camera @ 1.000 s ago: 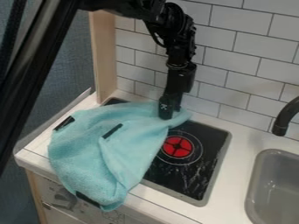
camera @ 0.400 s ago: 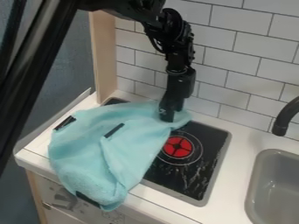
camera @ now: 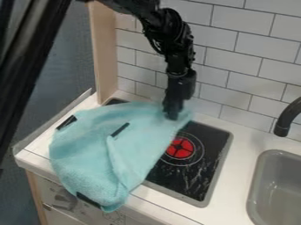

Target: Fold the cloth from top right to the middle

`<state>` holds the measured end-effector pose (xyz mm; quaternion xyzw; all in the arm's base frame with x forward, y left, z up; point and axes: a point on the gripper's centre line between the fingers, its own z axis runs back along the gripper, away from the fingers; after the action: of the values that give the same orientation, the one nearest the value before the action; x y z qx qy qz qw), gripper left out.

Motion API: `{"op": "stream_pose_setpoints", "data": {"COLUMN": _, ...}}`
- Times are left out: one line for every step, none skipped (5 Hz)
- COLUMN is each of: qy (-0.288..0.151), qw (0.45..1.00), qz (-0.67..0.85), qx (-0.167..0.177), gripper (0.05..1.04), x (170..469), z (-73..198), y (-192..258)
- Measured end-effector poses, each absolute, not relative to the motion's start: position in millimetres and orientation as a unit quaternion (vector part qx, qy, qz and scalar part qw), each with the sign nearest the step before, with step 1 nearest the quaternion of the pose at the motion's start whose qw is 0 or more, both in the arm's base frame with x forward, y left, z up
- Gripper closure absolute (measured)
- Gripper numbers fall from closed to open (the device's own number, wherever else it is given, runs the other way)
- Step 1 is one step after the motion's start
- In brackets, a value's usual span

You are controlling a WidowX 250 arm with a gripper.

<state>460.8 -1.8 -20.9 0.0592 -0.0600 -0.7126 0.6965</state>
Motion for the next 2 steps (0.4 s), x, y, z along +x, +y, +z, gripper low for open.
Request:
{"op": "stream_pose_setpoints", "data": {"qy": -0.066, "qw": 0.704, "qz": -0.705, "qx": 0.062, "gripper": 1.024, "x": 454.7, "z": -10.3, "y": -1.5}}
{"op": "stream_pose_setpoints", "data": {"qy": -0.072, "qw": 0.711, "qz": -0.697, "qx": 0.063, "gripper": 1.035, "x": 453.2, "z": -4.6, "y": 1.6}}
